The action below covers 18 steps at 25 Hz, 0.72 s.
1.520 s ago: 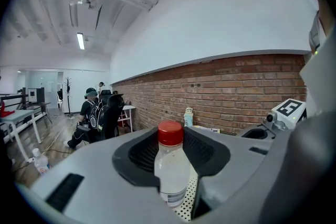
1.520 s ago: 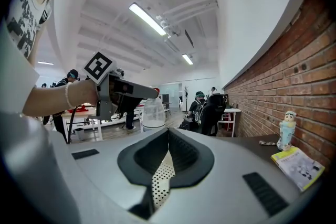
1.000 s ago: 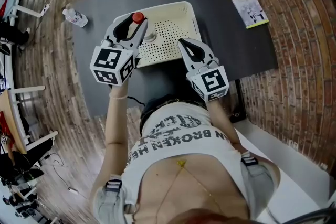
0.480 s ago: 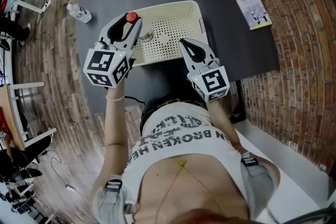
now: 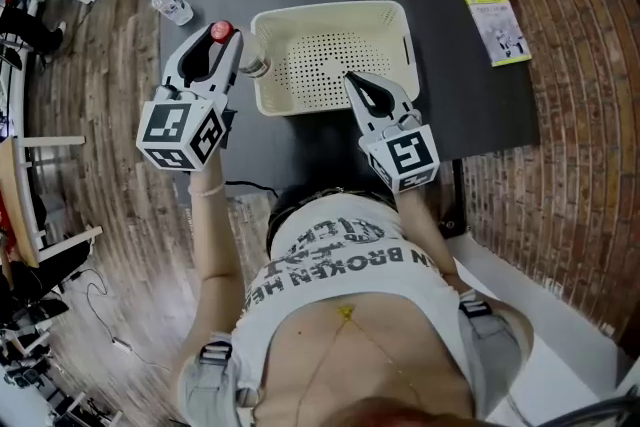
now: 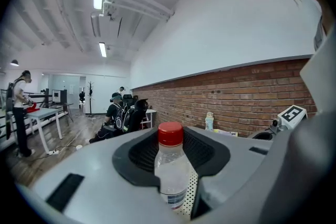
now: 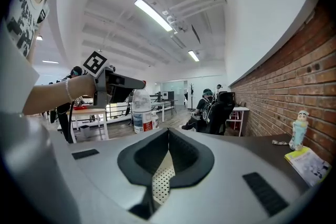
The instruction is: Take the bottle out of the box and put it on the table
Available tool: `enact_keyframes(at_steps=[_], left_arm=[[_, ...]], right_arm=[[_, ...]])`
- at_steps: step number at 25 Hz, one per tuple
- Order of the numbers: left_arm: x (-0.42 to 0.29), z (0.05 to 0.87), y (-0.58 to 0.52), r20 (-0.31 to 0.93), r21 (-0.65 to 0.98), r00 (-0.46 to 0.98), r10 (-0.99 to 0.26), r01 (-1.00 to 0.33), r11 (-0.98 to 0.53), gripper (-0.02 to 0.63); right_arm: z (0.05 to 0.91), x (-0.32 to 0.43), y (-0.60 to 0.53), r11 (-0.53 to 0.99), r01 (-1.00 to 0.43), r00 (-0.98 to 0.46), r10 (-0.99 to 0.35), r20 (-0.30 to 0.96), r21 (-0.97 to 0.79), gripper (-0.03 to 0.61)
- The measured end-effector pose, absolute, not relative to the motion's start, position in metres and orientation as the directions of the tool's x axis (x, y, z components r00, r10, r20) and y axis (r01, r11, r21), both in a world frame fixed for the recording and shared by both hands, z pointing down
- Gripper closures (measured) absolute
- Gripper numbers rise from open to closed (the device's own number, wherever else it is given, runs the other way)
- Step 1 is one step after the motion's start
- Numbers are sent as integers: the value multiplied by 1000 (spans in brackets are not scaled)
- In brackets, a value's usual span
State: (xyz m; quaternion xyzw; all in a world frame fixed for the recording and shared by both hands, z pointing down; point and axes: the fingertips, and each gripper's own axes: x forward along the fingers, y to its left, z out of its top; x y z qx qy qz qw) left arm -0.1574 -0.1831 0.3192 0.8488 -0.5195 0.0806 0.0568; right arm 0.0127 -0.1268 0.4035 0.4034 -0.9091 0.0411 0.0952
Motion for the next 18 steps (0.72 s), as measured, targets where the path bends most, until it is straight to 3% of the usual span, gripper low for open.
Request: enact_keyframes(at_steps=[18], left_arm=[[-255,322,-166,185,30,379,-907,-924,-380,466]], right_arm=[[407,-60,-120,697,-717,-676,-701,226,16,569]])
